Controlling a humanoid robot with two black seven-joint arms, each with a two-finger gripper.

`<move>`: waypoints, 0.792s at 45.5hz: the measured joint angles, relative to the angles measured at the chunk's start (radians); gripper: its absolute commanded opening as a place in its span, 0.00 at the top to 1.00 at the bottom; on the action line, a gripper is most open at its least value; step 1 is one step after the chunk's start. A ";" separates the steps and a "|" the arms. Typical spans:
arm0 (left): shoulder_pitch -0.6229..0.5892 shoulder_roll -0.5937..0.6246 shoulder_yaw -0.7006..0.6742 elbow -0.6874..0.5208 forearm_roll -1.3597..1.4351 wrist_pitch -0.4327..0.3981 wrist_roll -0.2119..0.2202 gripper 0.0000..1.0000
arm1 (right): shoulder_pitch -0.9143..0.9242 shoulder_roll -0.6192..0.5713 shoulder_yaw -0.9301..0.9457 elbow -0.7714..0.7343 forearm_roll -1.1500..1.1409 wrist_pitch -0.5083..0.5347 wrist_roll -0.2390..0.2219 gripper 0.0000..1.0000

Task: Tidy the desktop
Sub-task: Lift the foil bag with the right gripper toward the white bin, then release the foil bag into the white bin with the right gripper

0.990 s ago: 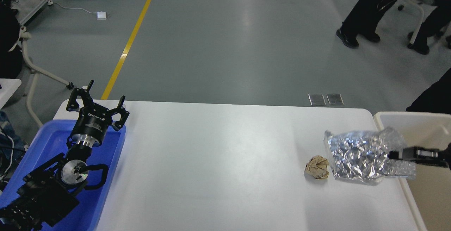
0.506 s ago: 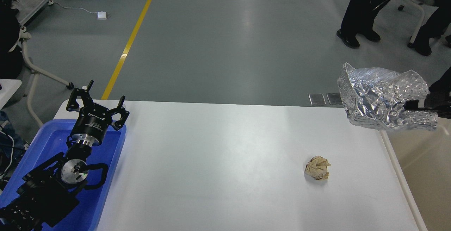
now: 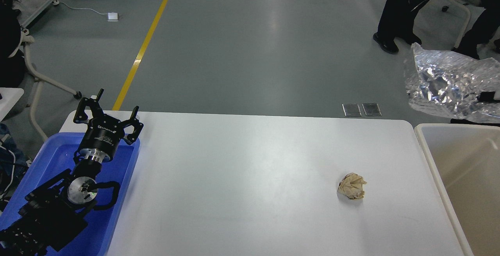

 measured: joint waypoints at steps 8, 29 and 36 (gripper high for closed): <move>0.000 0.000 0.000 0.000 0.000 0.000 0.000 0.00 | -0.001 0.142 -0.036 -0.302 0.005 -0.003 -0.002 1.00; 0.000 0.000 0.000 0.000 0.000 0.000 0.000 0.00 | -0.093 0.415 -0.256 -0.806 0.220 -0.114 -0.088 1.00; 0.000 0.000 0.000 0.000 0.000 0.000 0.000 0.00 | -0.153 0.456 -0.287 -0.860 0.278 -0.181 -0.174 1.00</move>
